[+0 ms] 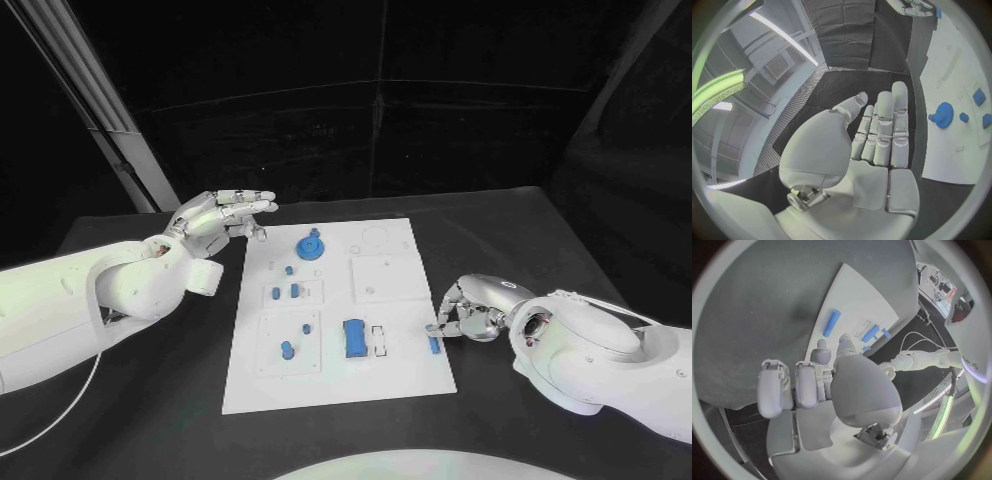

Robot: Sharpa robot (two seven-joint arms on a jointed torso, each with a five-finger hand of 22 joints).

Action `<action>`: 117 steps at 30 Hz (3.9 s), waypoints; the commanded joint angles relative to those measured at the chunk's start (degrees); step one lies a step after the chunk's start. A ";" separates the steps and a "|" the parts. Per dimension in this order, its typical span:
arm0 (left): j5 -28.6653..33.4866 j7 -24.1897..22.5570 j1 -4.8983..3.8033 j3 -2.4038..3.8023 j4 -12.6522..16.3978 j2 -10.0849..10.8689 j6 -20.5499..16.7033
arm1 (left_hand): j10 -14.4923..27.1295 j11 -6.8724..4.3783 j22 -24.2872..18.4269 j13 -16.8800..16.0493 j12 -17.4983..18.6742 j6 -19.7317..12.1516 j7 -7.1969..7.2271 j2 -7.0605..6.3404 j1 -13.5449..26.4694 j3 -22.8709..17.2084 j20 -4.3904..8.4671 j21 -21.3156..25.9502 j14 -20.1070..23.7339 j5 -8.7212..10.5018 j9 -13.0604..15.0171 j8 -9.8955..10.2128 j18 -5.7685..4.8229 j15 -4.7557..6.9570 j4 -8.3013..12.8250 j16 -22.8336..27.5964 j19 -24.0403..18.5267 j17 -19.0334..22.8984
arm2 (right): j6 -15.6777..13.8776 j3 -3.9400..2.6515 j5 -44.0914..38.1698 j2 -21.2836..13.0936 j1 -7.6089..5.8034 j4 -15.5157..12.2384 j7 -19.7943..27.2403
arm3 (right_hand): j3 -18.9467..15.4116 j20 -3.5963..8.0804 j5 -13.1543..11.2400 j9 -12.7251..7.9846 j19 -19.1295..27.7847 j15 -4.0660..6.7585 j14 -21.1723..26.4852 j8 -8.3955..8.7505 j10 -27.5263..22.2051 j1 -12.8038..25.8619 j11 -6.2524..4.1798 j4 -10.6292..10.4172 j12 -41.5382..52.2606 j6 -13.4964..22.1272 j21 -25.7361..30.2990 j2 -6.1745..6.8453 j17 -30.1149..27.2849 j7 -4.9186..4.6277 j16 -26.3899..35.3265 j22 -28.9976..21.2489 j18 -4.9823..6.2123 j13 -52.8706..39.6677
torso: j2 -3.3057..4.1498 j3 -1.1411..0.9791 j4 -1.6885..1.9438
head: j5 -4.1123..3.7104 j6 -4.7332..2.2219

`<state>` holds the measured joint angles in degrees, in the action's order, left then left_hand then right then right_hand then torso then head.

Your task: Assemble the parts on the task board

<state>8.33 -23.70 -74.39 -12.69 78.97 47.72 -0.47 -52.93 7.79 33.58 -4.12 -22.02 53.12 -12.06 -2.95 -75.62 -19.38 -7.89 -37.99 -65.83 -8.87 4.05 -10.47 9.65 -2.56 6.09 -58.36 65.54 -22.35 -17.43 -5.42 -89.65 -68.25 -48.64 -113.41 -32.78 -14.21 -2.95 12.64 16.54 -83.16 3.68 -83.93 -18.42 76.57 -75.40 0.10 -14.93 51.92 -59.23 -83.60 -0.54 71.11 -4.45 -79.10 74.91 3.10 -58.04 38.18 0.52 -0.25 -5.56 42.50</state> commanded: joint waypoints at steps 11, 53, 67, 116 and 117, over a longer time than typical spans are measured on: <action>-0.10 -0.14 -0.01 0.03 -0.01 0.03 0.81 | 0.35 0.09 -0.07 0.07 -0.36 -0.46 -0.05 0.34 0.01 0.06 -0.11 0.35 0.50 -0.18 -0.10 -0.26 0.84 0.06 0.32 -0.30 -0.29 0.06 | 8.35 0.02 -4.13 1.39 0.00 0.68 -3.47 | -0.75 0.09 -1.23 0.59 0.15 -0.02 -2.54 -0.12 -0.08 -0.08 0.00 -0.57 -0.66 0.48 0.10 0.76 -0.42 -0.12 0.12 5.69 -0.56 0.28 | 0.00 0.04 0.03 | 0.07 0.22; -1.02 0.21 0.02 0.02 0.27 0.58 1.16 | 0.49 0.11 -0.10 0.09 -0.51 -0.57 -0.07 0.34 -0.03 0.07 -0.12 0.38 0.58 -0.18 -0.10 -0.38 0.84 0.05 0.45 -0.35 -0.31 0.16 | 16.99 0.04 -14.43 8.14 1.90 3.22 -4.93 | 1.96 -0.18 -2.76 3.24 1.05 -0.30 -2.24 0.78 -1.47 -8.73 0.33 4.24 -3.14 2.43 1.11 -2.14 -1.69 -0.71 1.47 4.65 -0.27 1.47 | -0.06 0.01 -0.04 | 0.59 0.51; -1.03 0.29 0.03 0.01 0.23 0.63 1.19 | 0.49 0.11 -0.10 0.09 -0.51 -0.57 -0.07 0.34 -0.03 0.07 -0.12 0.38 0.58 -0.18 -0.10 -0.38 0.84 0.05 0.45 -0.35 -0.31 0.16 | 9.92 0.02 -10.16 7.64 1.95 1.40 -5.23 | 11.08 0.17 1.26 2.01 0.41 -0.05 -2.53 3.66 -1.62 -14.61 0.16 6.65 -3.68 2.17 0.60 -5.11 -0.59 -0.79 0.96 5.41 -0.46 1.50 | -0.05 -0.03 0.07 | 0.78 0.67; -1.03 0.55 0.06 0.00 0.43 0.39 1.48 | 0.65 0.13 -0.12 0.12 -0.72 -0.71 -0.10 0.43 -0.09 0.03 -0.11 0.40 0.66 -0.18 -0.11 -0.54 0.83 0.04 0.59 -0.42 -0.33 0.29 | -5.30 -0.04 9.72 11.96 1.90 2.34 -3.65 | 24.91 0.78 5.49 0.93 -1.47 0.79 -3.38 5.76 2.60 1.51 -1.04 0.97 1.56 -5.77 -1.23 4.59 3.75 1.03 -1.79 8.01 -1.07 -3.01 | -0.02 0.09 0.03 | 1.15 1.21; -1.03 0.57 0.05 0.00 0.44 0.39 1.50 | 0.65 0.13 -0.12 0.12 -0.72 -0.71 -0.10 0.43 -0.09 0.03 -0.11 0.40 0.66 -0.18 -0.11 -0.54 0.83 0.04 0.59 -0.42 -0.33 0.29 | -5.18 -0.04 9.76 12.15 1.90 2.46 -3.80 | 24.89 0.79 5.50 0.95 -1.46 0.80 -3.38 5.74 2.61 1.51 -1.05 0.98 1.57 -5.81 -1.22 4.58 3.76 1.04 -1.80 8.00 -1.07 -3.02 | -0.02 0.09 0.05 | 1.16 1.22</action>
<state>7.45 -23.08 -74.25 -12.72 79.27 48.16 0.13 -52.72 7.99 33.51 -4.06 -22.40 52.71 -12.05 -2.95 -75.62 -19.39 -7.89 -37.78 -65.42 -8.87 4.02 -10.80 9.66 -2.56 6.41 -58.57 65.54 -22.15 -23.31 -5.46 -81.05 -56.28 -46.68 -111.03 -35.71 10.96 -2.55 17.85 17.42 -83.96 4.11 -83.94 -12.43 78.94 -74.17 -0.82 -14.13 53.24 -64.71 -84.52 4.21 74.78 -3.40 -80.66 74.93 3.10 -60.96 38.15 0.64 -0.14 -4.38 43.73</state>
